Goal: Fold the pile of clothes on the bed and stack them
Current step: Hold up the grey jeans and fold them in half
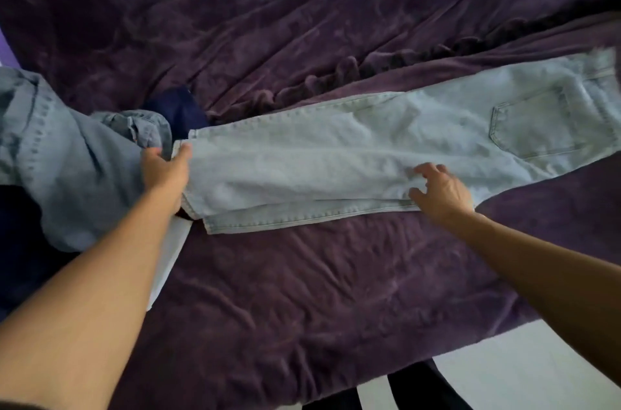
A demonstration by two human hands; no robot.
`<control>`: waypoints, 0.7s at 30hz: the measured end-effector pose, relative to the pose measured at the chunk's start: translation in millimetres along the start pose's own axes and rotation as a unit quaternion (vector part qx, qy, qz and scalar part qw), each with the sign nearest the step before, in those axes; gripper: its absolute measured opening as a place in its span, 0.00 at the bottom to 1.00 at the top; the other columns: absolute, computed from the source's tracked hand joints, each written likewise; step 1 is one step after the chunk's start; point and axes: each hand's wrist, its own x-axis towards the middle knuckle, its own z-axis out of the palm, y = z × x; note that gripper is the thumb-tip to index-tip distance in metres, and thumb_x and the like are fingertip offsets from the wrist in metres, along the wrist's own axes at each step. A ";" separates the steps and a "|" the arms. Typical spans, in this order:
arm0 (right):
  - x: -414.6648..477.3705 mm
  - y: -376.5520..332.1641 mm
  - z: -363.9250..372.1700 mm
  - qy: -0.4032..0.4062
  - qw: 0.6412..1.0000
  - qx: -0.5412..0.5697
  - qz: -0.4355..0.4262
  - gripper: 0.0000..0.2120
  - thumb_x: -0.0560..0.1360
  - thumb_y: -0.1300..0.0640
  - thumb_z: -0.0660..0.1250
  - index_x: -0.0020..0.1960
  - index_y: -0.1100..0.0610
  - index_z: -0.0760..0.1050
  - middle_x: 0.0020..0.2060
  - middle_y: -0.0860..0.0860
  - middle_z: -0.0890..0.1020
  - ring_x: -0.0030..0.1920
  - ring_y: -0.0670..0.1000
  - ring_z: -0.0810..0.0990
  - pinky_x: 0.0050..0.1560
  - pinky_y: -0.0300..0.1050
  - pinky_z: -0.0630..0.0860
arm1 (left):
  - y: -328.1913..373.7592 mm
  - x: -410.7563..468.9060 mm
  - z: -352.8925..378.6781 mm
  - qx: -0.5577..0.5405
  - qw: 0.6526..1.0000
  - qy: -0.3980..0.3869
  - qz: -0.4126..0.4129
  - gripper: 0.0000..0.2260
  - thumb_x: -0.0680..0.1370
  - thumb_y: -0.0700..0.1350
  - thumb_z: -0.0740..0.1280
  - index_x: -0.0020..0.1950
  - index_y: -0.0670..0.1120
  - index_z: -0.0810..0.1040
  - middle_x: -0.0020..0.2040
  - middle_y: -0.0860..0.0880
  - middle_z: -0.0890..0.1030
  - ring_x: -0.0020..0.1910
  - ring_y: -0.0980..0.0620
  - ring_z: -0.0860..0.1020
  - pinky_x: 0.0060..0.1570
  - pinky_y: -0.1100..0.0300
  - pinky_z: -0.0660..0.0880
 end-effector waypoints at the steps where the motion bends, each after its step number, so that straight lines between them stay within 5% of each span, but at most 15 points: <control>1: -1.6 2.5 5.8 -0.005 0.999 -0.036 -0.018 0.23 0.73 0.53 0.69 0.66 0.51 0.70 0.61 0.56 0.74 0.60 0.60 0.75 0.51 0.52 0.74 | -11.0 -4.5 4.9 -0.025 0.997 -0.065 -0.020 0.27 0.74 0.54 0.71 0.69 0.44 0.68 0.63 0.46 0.75 0.56 0.46 0.76 0.52 0.54 0.72; 4: -6.7 2.4 26.1 -0.033 0.994 -0.087 -0.062 0.29 0.72 0.54 0.70 0.70 0.50 0.65 0.65 0.54 0.69 0.65 0.60 0.68 0.53 0.55 0.75 | -54.0 -20.1 13.2 0.058 0.978 -0.197 0.025 0.29 0.69 0.41 0.76 0.66 0.43 0.69 0.62 0.45 0.77 0.58 0.45 0.77 0.59 0.49 0.74; 6: -7.9 -5.1 35.9 -0.038 0.992 -0.091 -0.078 0.30 0.72 0.54 0.71 0.71 0.51 0.64 0.67 0.54 0.68 0.66 0.59 0.66 0.53 0.55 0.76 | -64.5 -21.7 11.2 0.117 0.973 -0.183 0.083 0.24 0.70 0.35 0.72 0.64 0.43 0.70 0.59 0.46 0.77 0.56 0.46 0.77 0.57 0.51 0.75; 10: -10.1 -26.4 42.2 0.004 0.989 -0.078 -0.125 0.28 0.73 0.54 0.69 0.71 0.53 0.65 0.68 0.55 0.68 0.65 0.60 0.68 0.53 0.55 0.74 | -40.4 -7.8 -1.9 0.012 0.986 -0.147 0.074 0.21 0.72 0.33 0.69 0.61 0.51 0.73 0.53 0.51 0.79 0.44 0.56 0.78 0.39 0.63 0.74; 15: -7.7 -53.0 47.0 -0.004 0.983 -0.085 -0.163 0.22 0.77 0.48 0.63 0.70 0.52 0.69 0.71 0.54 0.67 0.69 0.58 0.65 0.61 0.55 0.70 | -50.5 -5.7 2.6 0.136 0.972 -0.190 0.025 0.29 0.67 0.39 0.77 0.64 0.43 0.69 0.59 0.45 0.78 0.57 0.44 0.77 0.58 0.49 0.75; 21: 37.2 -94.3 50.3 -0.019 0.972 -0.093 -0.215 0.20 0.79 0.50 0.61 0.70 0.54 0.69 0.71 0.53 0.68 0.69 0.57 0.66 0.60 0.55 0.71 | -51.2 -5.0 31.8 -0.032 0.999 -0.034 -0.022 0.24 0.71 0.36 0.71 0.63 0.44 0.68 0.58 0.45 0.78 0.50 0.48 0.77 0.47 0.56 0.74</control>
